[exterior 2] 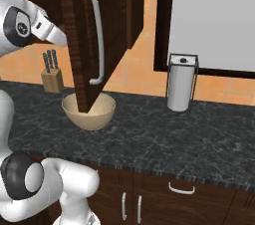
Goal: Open the cabinet, pick up the bread from the cabinet and place it in the basket. Then move the basket to the dining counter.
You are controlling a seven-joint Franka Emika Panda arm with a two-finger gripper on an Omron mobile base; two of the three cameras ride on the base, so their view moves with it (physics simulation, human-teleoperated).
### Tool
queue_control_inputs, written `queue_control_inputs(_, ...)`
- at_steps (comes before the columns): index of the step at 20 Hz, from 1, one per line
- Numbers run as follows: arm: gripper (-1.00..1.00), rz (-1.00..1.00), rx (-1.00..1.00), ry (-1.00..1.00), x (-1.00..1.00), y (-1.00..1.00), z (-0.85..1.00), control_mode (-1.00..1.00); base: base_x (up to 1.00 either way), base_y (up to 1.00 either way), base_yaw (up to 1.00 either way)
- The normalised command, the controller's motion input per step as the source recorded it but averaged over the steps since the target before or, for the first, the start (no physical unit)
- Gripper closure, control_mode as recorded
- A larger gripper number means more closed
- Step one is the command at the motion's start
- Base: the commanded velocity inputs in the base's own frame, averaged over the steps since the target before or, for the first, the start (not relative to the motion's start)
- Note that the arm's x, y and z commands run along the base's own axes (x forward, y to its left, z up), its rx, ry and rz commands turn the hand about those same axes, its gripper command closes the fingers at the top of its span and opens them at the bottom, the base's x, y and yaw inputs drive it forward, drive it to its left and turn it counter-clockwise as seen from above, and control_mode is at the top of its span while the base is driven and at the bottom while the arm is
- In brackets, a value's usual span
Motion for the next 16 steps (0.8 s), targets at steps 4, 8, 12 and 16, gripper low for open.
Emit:
queue_control_inputs(4,-1.00,0.49,-0.09,0.02,0.67,0.00,0.00,-1.00,0.00,0.00,0.00)
queue_control_inputs(8,-1.00,0.40,-0.05,0.12,0.67,0.00,0.00,-1.00,0.00,0.00,0.00)
queue_control_inputs(12,-1.00,0.34,-0.05,0.06,0.61,0.05,0.00,-1.00,0.00,0.00,0.00)
queue_control_inputs(16,-1.00,0.27,-0.09,0.00,0.47,0.04,0.02,-1.00,0.00,0.00,0.00)
